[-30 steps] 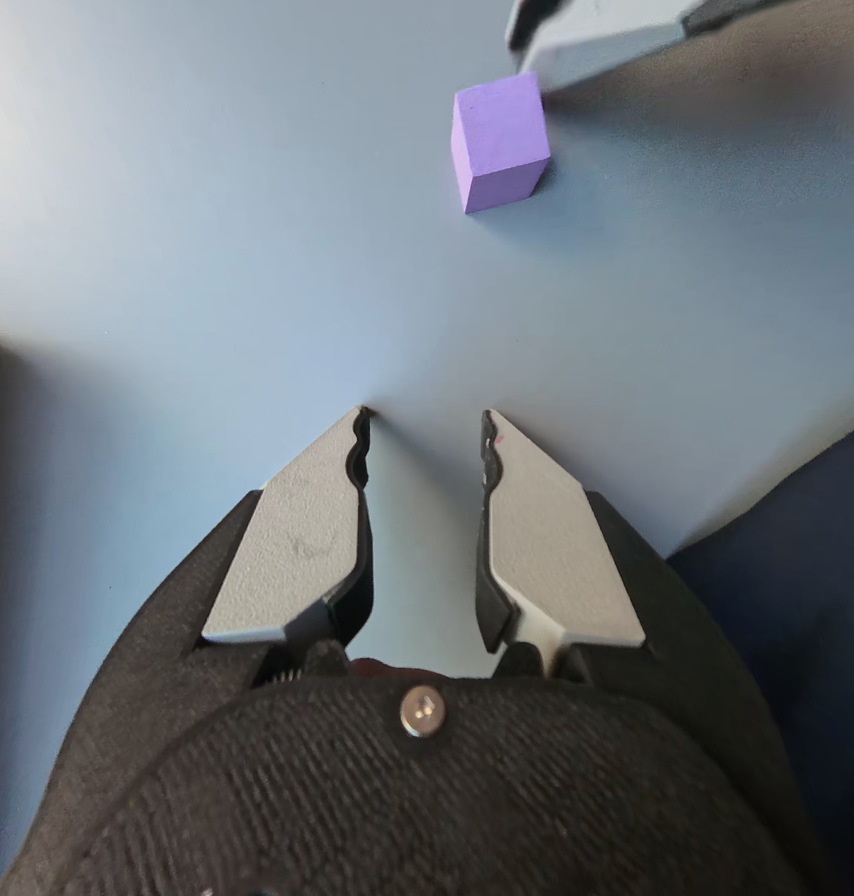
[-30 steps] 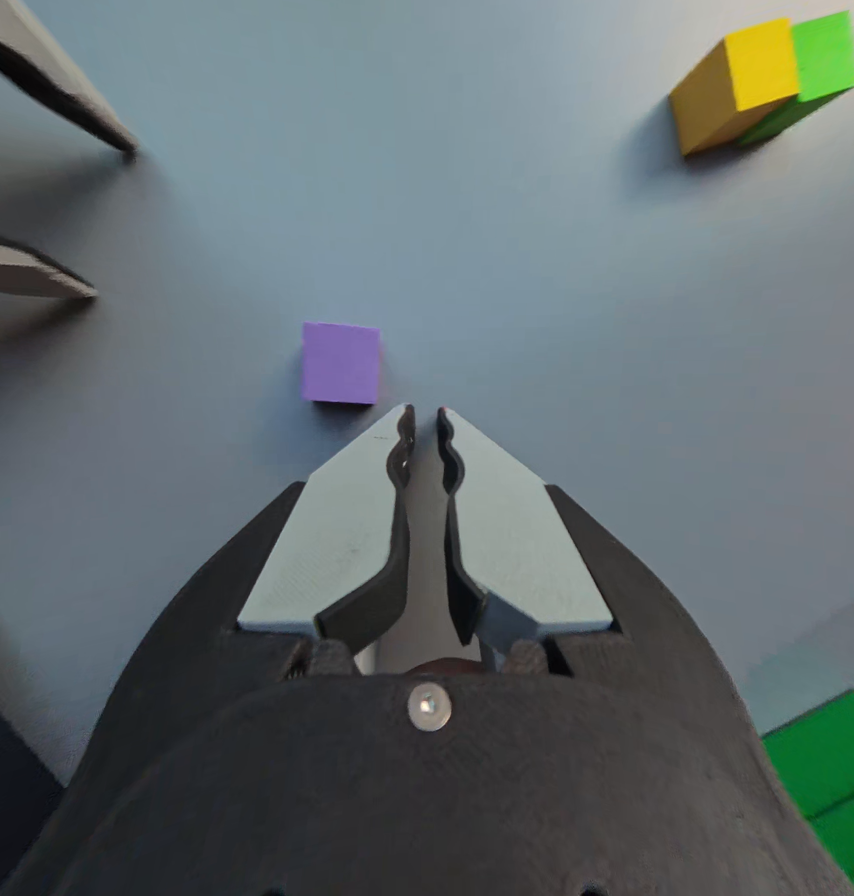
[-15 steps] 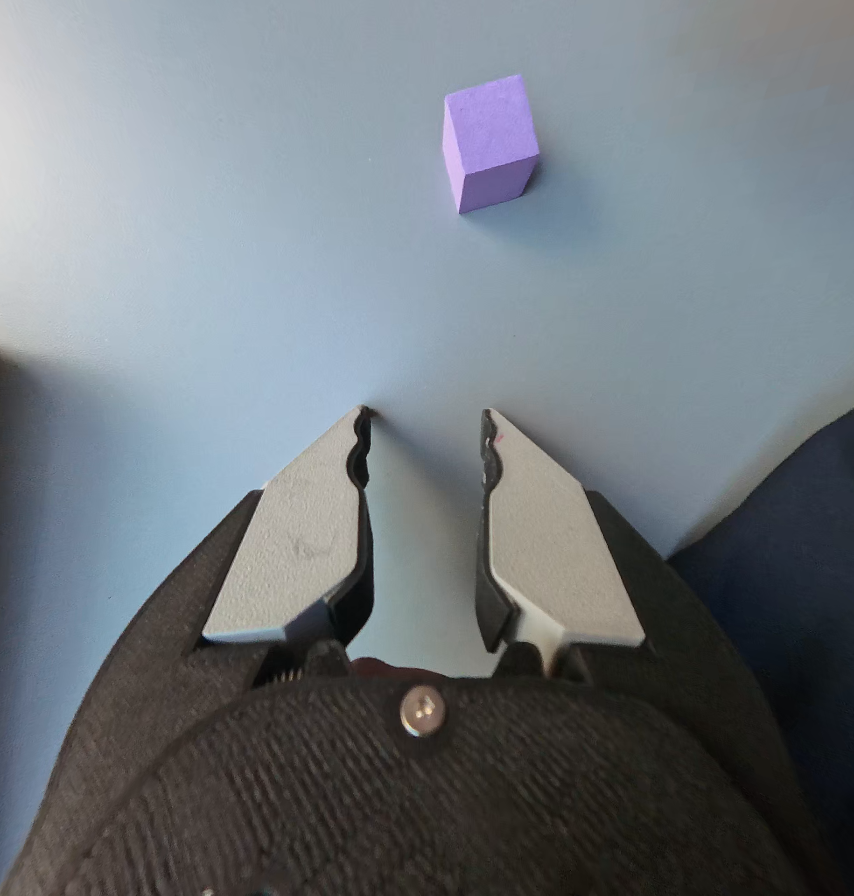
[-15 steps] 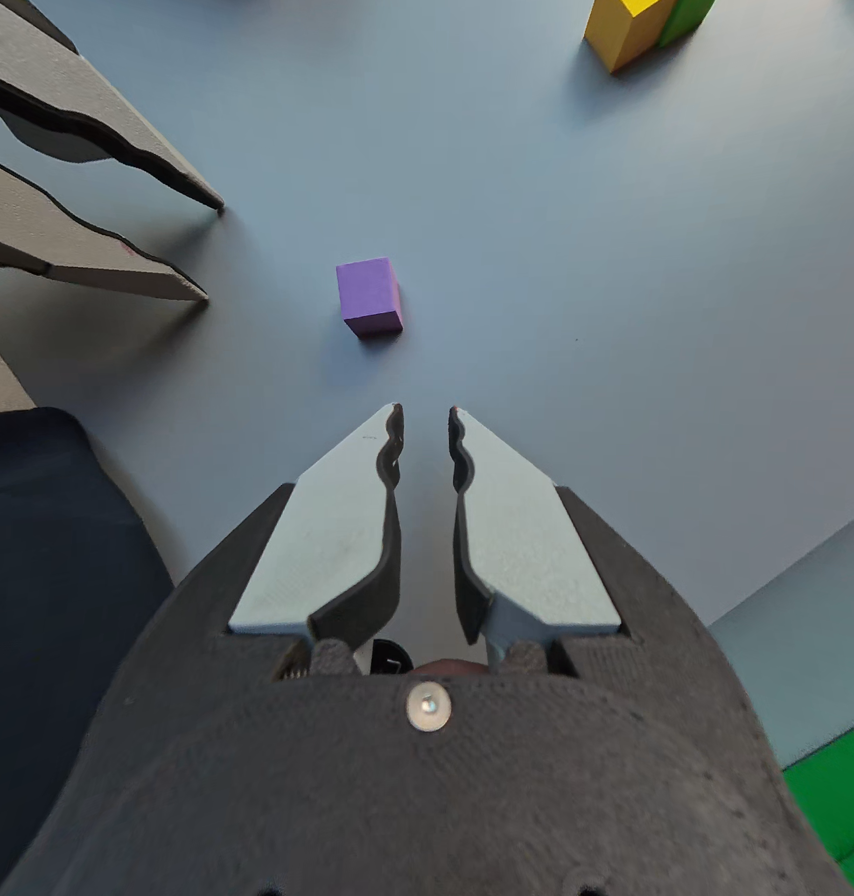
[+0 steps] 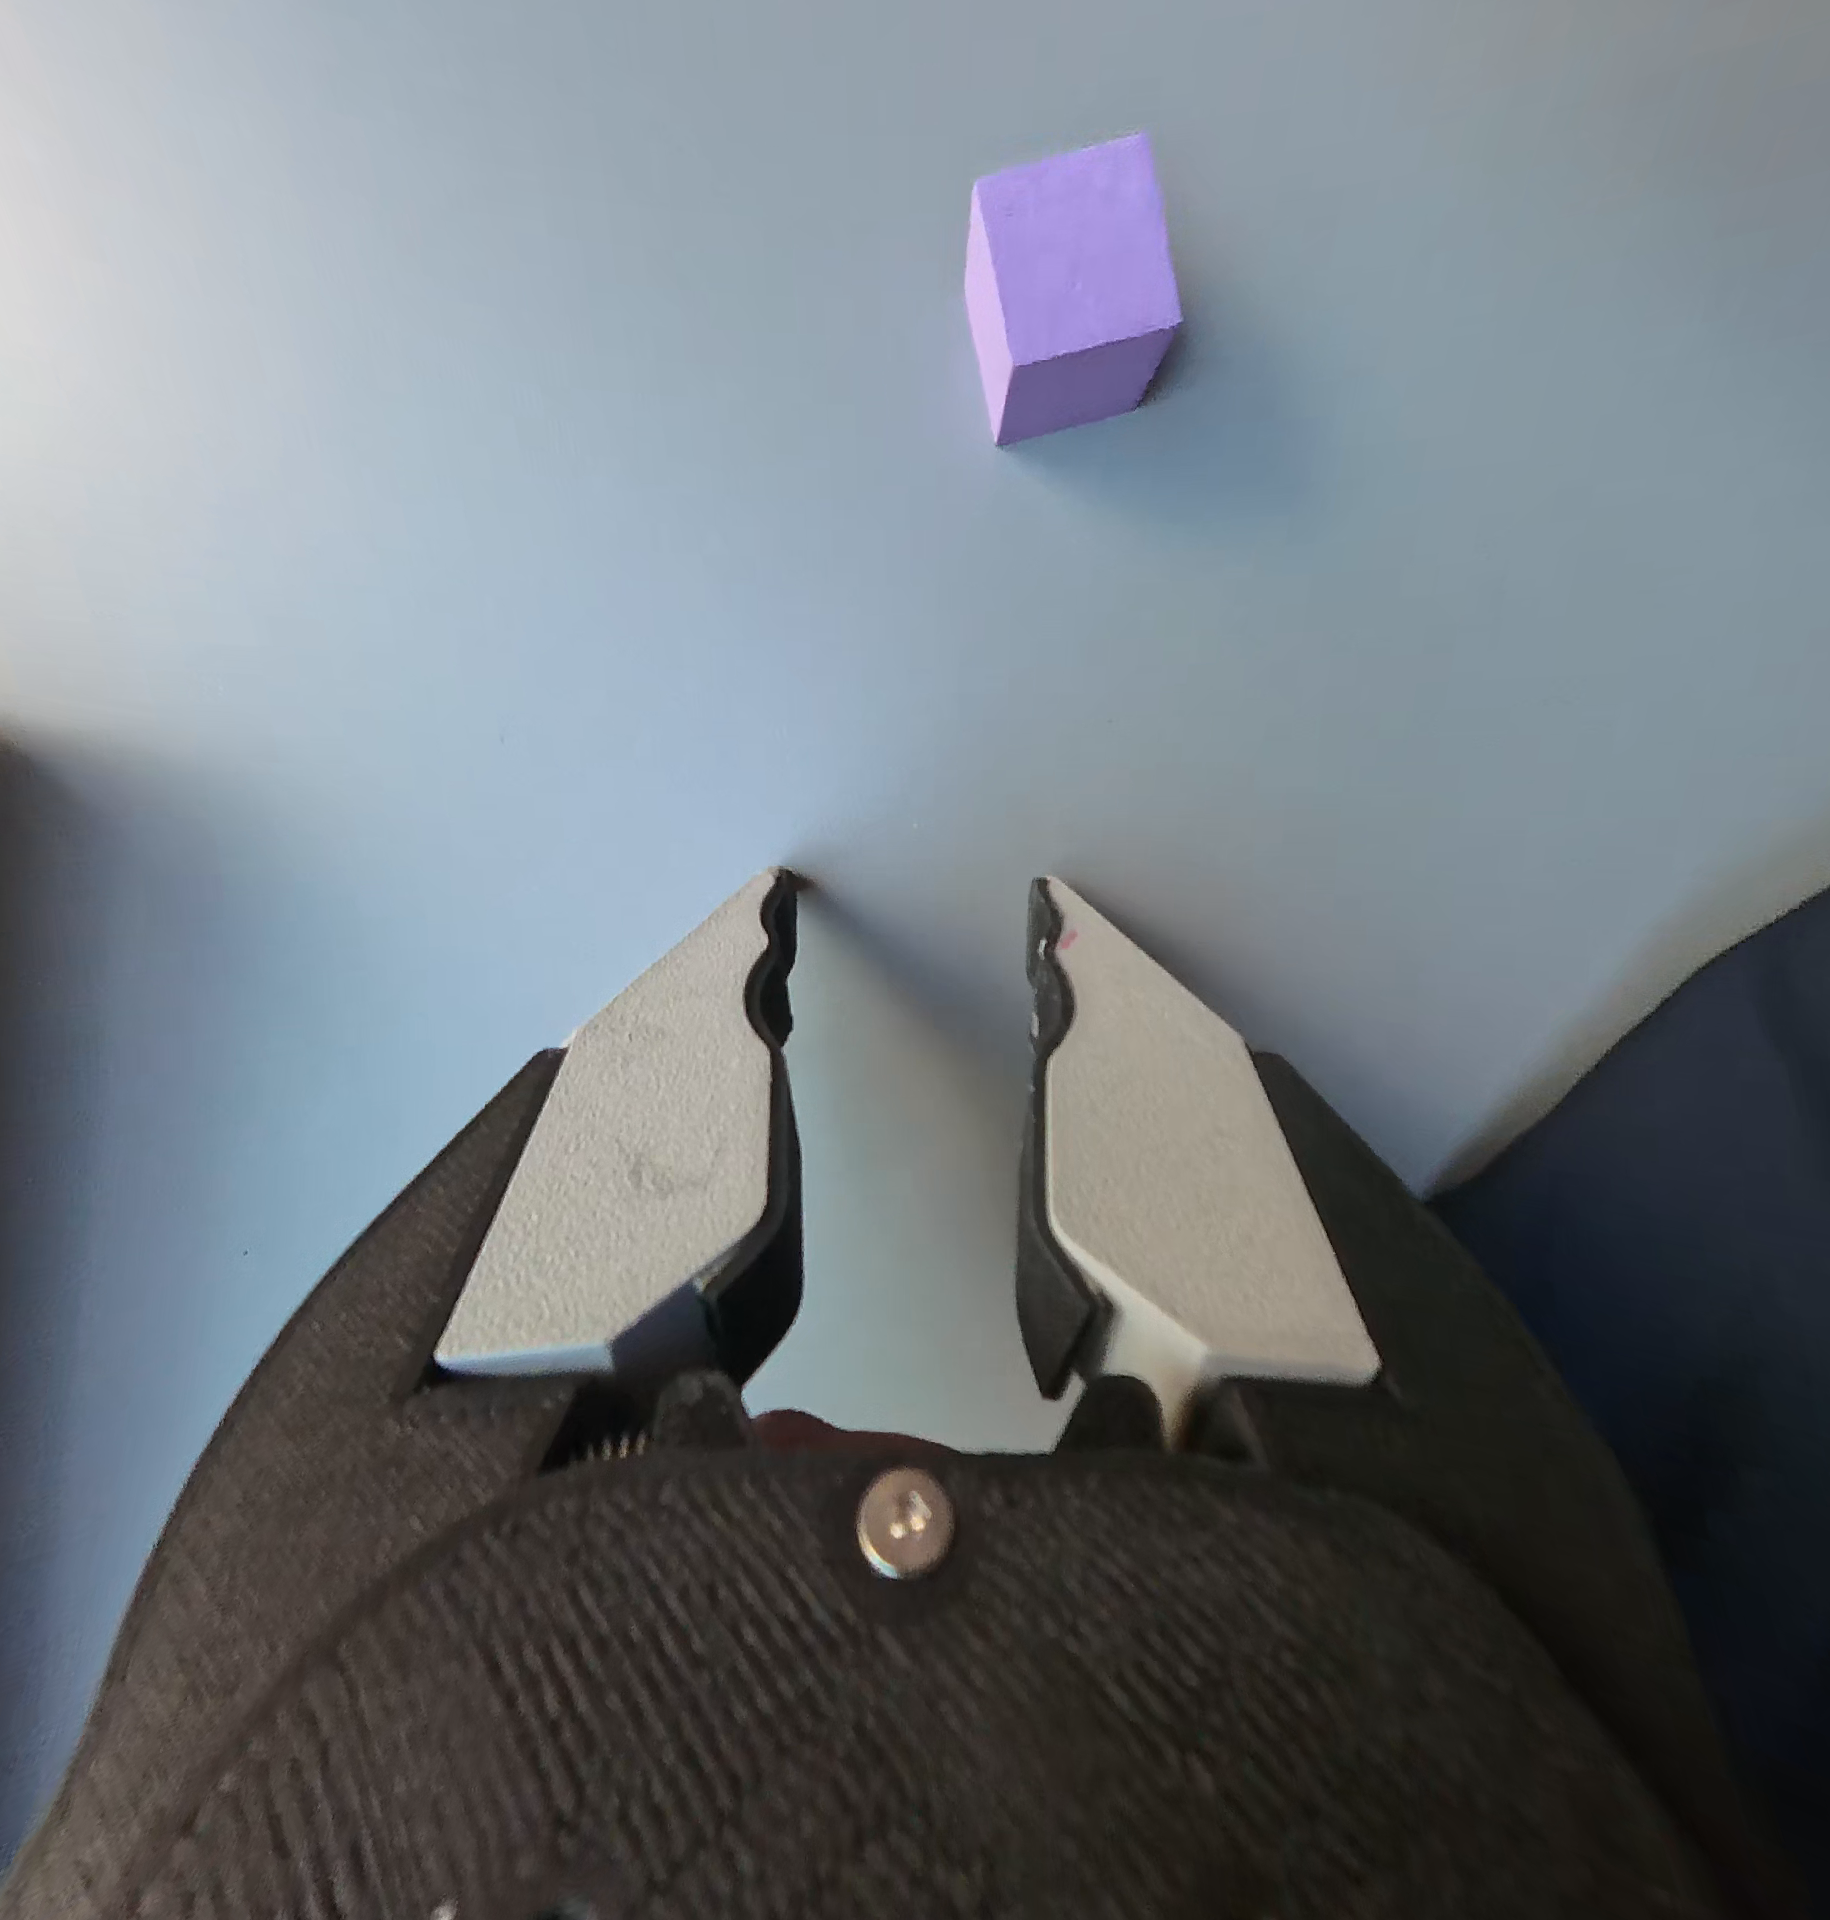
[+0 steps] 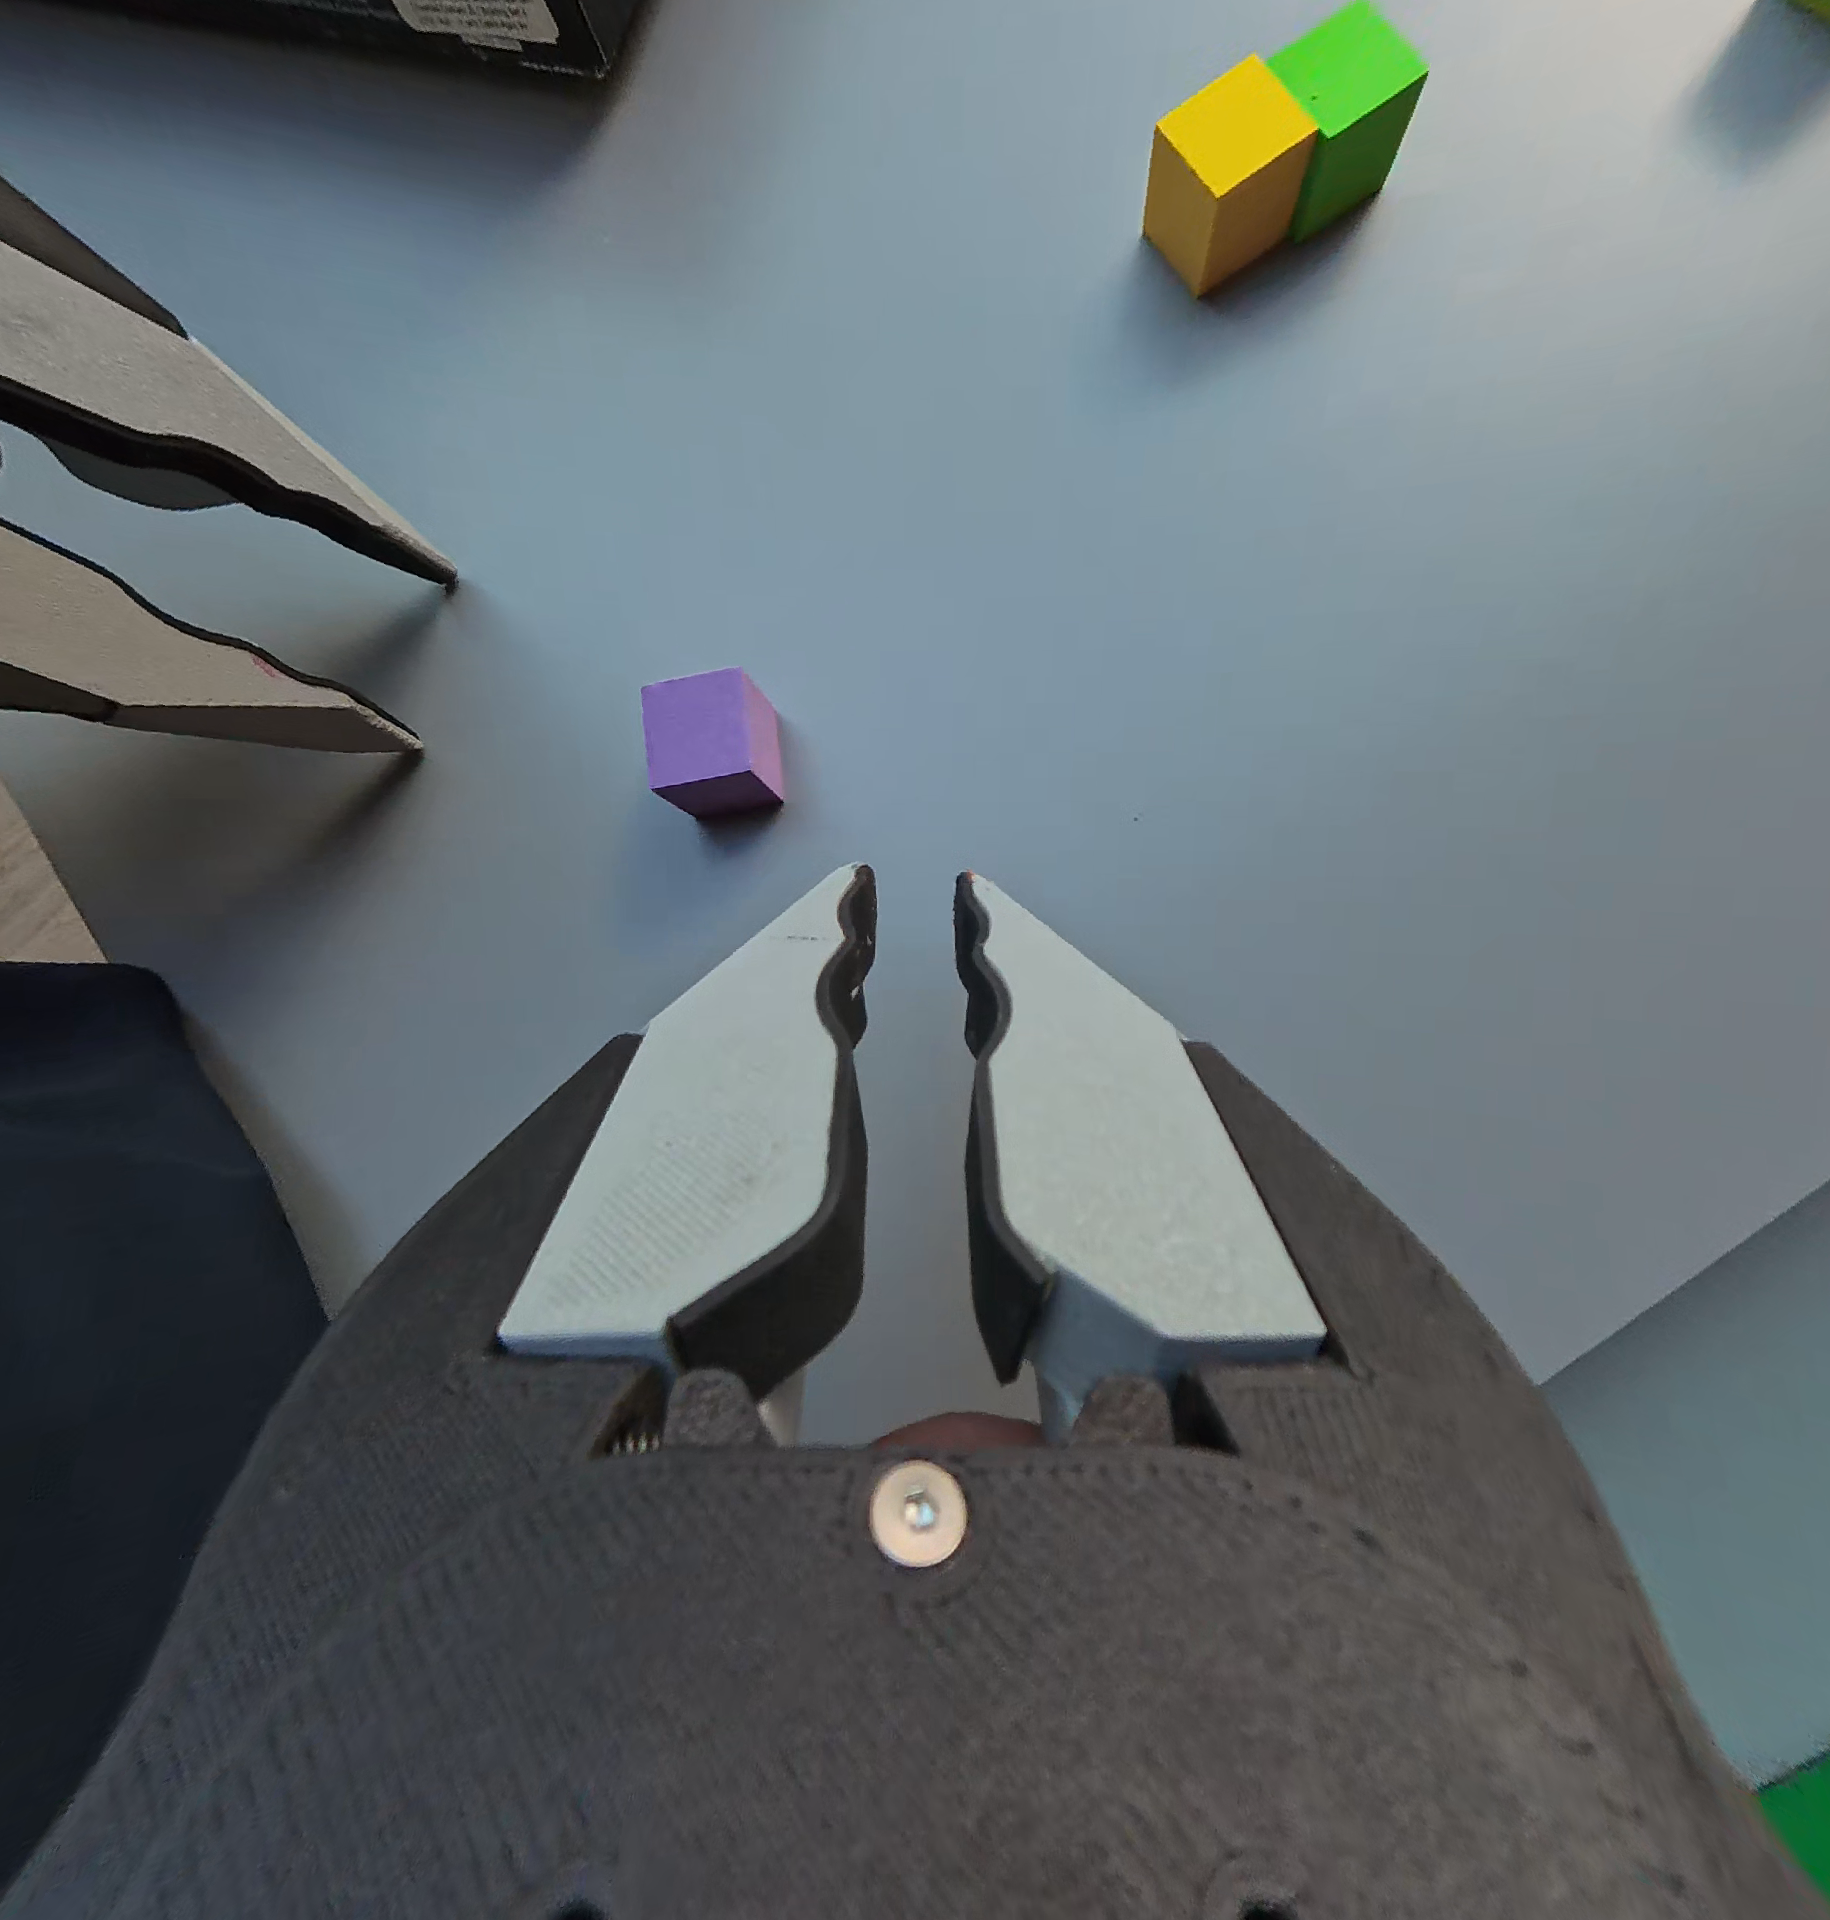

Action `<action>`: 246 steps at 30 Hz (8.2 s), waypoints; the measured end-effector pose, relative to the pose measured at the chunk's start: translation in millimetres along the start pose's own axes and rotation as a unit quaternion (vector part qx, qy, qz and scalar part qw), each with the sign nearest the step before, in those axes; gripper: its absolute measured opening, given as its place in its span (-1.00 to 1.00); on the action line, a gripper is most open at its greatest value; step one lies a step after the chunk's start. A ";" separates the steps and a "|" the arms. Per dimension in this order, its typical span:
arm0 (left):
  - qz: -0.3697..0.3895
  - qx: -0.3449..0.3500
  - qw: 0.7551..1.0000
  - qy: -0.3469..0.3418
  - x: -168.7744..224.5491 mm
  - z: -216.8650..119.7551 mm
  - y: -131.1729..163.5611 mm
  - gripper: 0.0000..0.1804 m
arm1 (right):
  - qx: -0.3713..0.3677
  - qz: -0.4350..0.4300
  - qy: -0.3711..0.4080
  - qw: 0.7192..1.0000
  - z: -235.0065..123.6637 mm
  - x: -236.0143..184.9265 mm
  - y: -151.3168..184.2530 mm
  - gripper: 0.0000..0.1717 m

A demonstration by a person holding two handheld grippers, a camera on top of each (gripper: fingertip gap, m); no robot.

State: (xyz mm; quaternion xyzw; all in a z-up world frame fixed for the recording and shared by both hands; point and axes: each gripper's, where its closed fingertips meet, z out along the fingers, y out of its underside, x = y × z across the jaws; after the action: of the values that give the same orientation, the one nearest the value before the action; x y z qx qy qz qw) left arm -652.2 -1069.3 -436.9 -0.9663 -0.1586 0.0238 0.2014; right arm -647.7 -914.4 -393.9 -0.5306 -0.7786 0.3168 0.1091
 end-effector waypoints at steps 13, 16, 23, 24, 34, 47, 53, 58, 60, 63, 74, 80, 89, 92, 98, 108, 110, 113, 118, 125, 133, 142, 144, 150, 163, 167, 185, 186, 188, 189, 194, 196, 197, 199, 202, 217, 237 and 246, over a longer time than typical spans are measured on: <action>-0.073 -0.026 0.996 -0.036 4.7 -1.0 1.7 -0.64 | 0.005 -0.021 -0.045 0.999 -0.3 19.1 4.3 -0.88; -0.067 -0.022 0.997 -0.035 6.8 -1.0 1.5 -0.68 | 0.006 -0.019 -0.031 0.999 -6.4 23.8 4.6 -0.88; -0.021 -0.010 1.000 -0.010 10.3 -3.4 6.2 -0.63 | 0.009 0.016 0.006 1.000 -19.6 11.5 2.1 -0.90; -0.008 -0.016 1.000 -0.008 10.8 -4.6 9.3 -0.60 | 0.011 0.028 0.009 0.999 -21.2 6.4 1.7 -0.90; -0.004 -0.028 1.000 -0.003 -17.1 -21.7 34.8 -0.11 | -0.006 0.078 0.049 0.996 -30.5 -37.4 8.6 -0.80; 0.012 -0.039 0.999 0.003 -18.3 -9.8 51.3 0.55 | 0.000 0.098 0.045 0.994 -26.9 -40.4 -4.2 -0.57; 0.022 -0.057 0.998 0.007 -8.0 -5.2 54.9 0.77 | 0.005 0.107 0.028 0.994 -22.4 -37.2 -4.5 -0.53; 0.021 -0.060 0.998 0.007 -8.0 -5.1 55.0 0.78 | 0.008 0.107 0.018 0.994 -19.1 -37.0 -2.2 -0.53; 0.021 -0.058 0.998 0.007 -8.0 -5.1 54.9 0.78 | 0.008 0.106 0.016 0.994 -18.1 -36.2 -0.7 -0.53; 0.021 -0.062 0.998 0.007 -8.0 -5.1 55.0 0.78 | 0.009 0.109 0.011 0.994 -17.2 -34.4 0.9 -0.53; -0.001 -0.078 0.997 -0.003 -7.8 -10.3 57.9 0.62 | 0.017 0.111 0.008 0.994 -17.2 -22.2 -6.6 -0.54; -0.027 -0.053 0.998 -0.025 -15.0 -21.9 63.0 0.25 | 0.010 0.104 -0.001 0.995 -8.4 -17.9 -14.3 -0.54; -0.053 -0.034 0.998 -0.023 -16.9 -21.5 66.9 0.29 | 0.012 0.084 -0.008 0.996 -4.4 -21.8 -29.6 -0.54; -0.052 -0.030 0.998 -0.023 -17.0 -21.6 66.8 0.29 | 0.013 0.087 -0.004 0.996 -7.3 -22.7 -26.2 -0.54; -0.050 -0.049 0.997 -0.021 -14.4 -18.3 71.3 0.53 | 0.013 0.102 0.003 0.995 -14.8 -22.9 -13.5 -0.53; -0.031 -0.057 0.997 -0.047 -19.0 -24.7 70.8 0.44 | -0.009 0.110 0.006 0.994 -12.8 -15.1 -4.8 0.11; -0.046 -0.062 0.996 -0.040 -20.1 -23.9 73.7 0.45 | -0.033 0.105 0.024 0.994 -8.0 -7.8 0.4 0.41; -0.061 -0.067 0.995 -0.029 -21.1 -23.0 76.9 0.45 | -0.049 0.091 0.053 0.993 -5.4 2.3 1.3 0.59; -0.063 -0.071 0.995 -0.025 -20.5 -22.3 78.3 0.49 | -0.057 0.082 0.080 0.992 -5.1 10.4 -2.1 0.83; -0.057 -0.053 0.997 -0.016 -18.3 -25.0 69.0 0.47 | -0.070 0.081 0.110 0.988 -13.1 16.0 2.9 0.83; -0.031 -0.040 0.999 0.007 -12.7 -27.2 67.9 0.26 | -0.072 0.091 0.155 0.981 -29.2 10.3 6.6 0.83; -0.004 -0.003 0.998 0.063 1.8 -41.3 70.3 -1.00 | -0.090 0.111 0.192 0.971 -37.7 -13.9 14.4 0.83; -0.001 -0.002 0.998 0.067 3.5 -42.5 73.4 -1.00 | -0.092 0.113 0.201 0.969 -39.2 -15.1 14.5 0.83; -0.036 0.006 0.996 0.082 4.1 -50.9 78.7 -0.76 | -0.074 0.103 0.149 0.981 -34.0 -16.1 -1.8 -0.55; -0.163 -0.052 0.985 0.032 16.0 -64.2 110.7 -0.71 | 0.005 0.012 0.033 0.999 29.0 59.0 -91.0 -0.58; -0.202 -0.063 0.977 0.025 33.5 -67.7 113.9 -0.72 | -0.023 -0.080 -0.004 0.997 63.8 78.6 -108.6 -0.56; -0.251 -0.093 0.963 0.023 56.7 -69.9 117.0 -0.71 | -0.040 -0.254 -0.016 0.966 120.1 72.0 -131.9 -0.60; -0.245 -0.093 0.965 0.024 56.2 -69.8 115.5 -0.71 | -0.045 -0.254 -0.026 0.966 117.8 68.3 -129.4 -0.69; -0.236 -0.091 0.967 0.025 55.0 -69.9 113.1 -0.70 | -0.056 -0.240 -0.050 0.968 112.7 60.1 -122.3 -0.76; -0.233 -0.091 0.968 0.027 54.9 -70.0 112.4 -0.70 | -0.053 -0.230 -0.063 0.970 110.0 55.2 -119.8 -0.77; -0.224 -0.097 0.969 0.035 57.5 -71.8 118.3 -0.70 | -0.040 -0.211 -0.071 0.974 101.9 49.7 -118.1 -0.58; -0.226 -0.098 0.969 0.036 59.1 -72.7 122.2 -0.70 | -0.058 -0.213 -0.071 0.973 106.2 50.2 -113.5 -0.55; -0.227 -0.099 0.968 0.037 60.0 -73.1 124.3 -0.70 | -0.068 -0.214 -0.066 0.972 110.0 52.4 -110.4 -0.55; -0.229 -0.099 0.968 0.037 61.6 -73.7 127.7 -0.70 | -0.091 -0.207 -0.068 0.972 116.3 51.9 -102.7 -0.63; -0.229 -0.097 0.968 0.037 63.0 -73.9 130.6 -0.70 | -0.094 -0.200 -0.069 0.973 113.5 45.1 -98.6 -0.70; -0.164 -0.055 0.984 0.052 46.4 -63.1 109.5 -0.72 | -0.081 -0.175 -0.105 0.976 19.0 -54.7 -30.0 -0.71; -0.153 -0.057 0.985 0.064 47.6 -56.0 107.9 -0.71 | -0.038 -0.143 -0.106 0.983 25.4 -59.6 -45.5 -0.39; -0.201 -0.074 0.976 0.042 56.0 -63.1 123.8 -0.71 | -0.010 -0.089 -0.027 0.996 60.0 55.8 -137.3 -0.31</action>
State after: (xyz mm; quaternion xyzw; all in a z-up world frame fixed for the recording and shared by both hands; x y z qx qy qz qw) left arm -555.4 -1183.2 -427.1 -0.9269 -0.3424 -0.0700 0.1369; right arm -805.1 -919.6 -366.1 -0.4518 -0.8283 0.3123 0.1109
